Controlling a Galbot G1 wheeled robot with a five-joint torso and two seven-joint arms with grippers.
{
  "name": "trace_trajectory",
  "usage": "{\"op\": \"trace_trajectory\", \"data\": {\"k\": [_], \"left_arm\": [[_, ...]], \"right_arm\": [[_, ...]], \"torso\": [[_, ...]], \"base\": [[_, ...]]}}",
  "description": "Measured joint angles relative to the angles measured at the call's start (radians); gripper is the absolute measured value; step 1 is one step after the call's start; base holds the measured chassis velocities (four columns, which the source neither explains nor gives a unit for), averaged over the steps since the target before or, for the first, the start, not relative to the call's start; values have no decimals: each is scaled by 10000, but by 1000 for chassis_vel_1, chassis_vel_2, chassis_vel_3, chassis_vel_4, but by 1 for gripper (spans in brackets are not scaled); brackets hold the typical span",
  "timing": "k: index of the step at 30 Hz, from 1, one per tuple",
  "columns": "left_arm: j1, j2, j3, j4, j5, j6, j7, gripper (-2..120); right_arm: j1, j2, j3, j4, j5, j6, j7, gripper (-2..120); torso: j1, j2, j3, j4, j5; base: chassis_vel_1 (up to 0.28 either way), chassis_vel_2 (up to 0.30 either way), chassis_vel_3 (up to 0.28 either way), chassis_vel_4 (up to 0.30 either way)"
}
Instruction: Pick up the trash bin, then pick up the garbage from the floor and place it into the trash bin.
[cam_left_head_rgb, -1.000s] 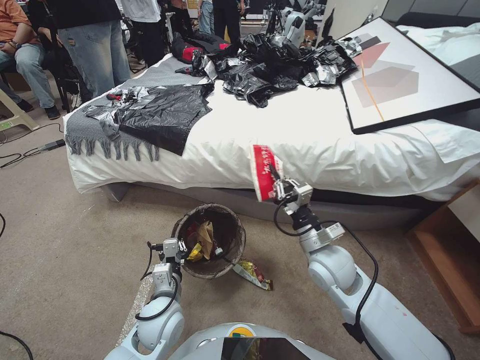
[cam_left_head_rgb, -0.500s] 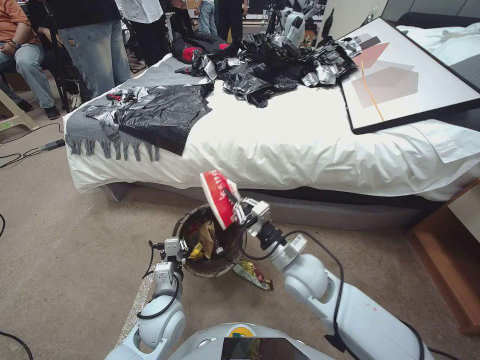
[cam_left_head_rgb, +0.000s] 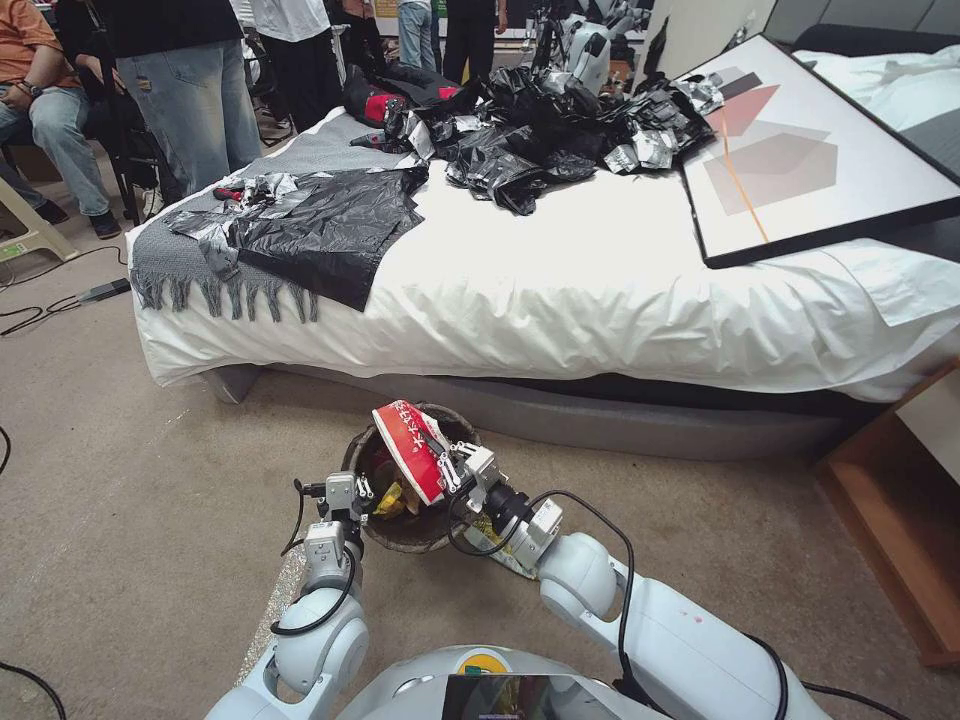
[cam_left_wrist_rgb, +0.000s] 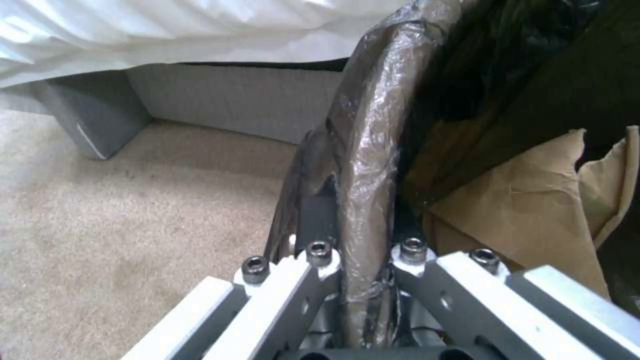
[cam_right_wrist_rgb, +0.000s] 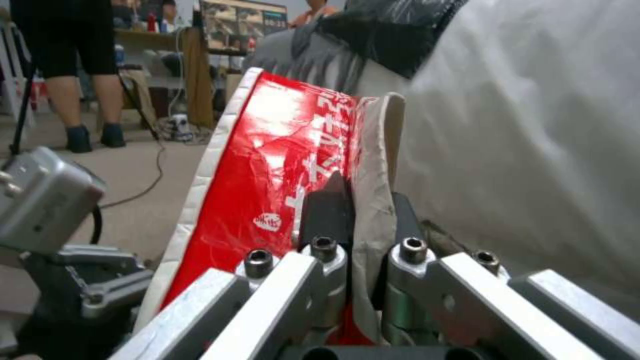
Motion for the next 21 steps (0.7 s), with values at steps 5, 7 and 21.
{"op": "trace_trajectory", "data": {"k": [5,7,21], "left_arm": [[-28,-12,7,1,16,7,4,0],[-57,-22,8,0,16,17,5,0],[-99,-13,-101,-17,-22,19,-5,0]], "right_arm": [[321,-42,-792,-333,-24,3,-75,16],[544,-21,-1380,-676,-117,39,-91,24],[1220,360,-3335,-2790,-845,319,21,77]], "torso": [[0,0,1,1,0],[0,0,1,0,0],[0,0,1,1,1]], "base": [[0,0,0,0],[0,0,0,0],[0,0,0,0]]}}
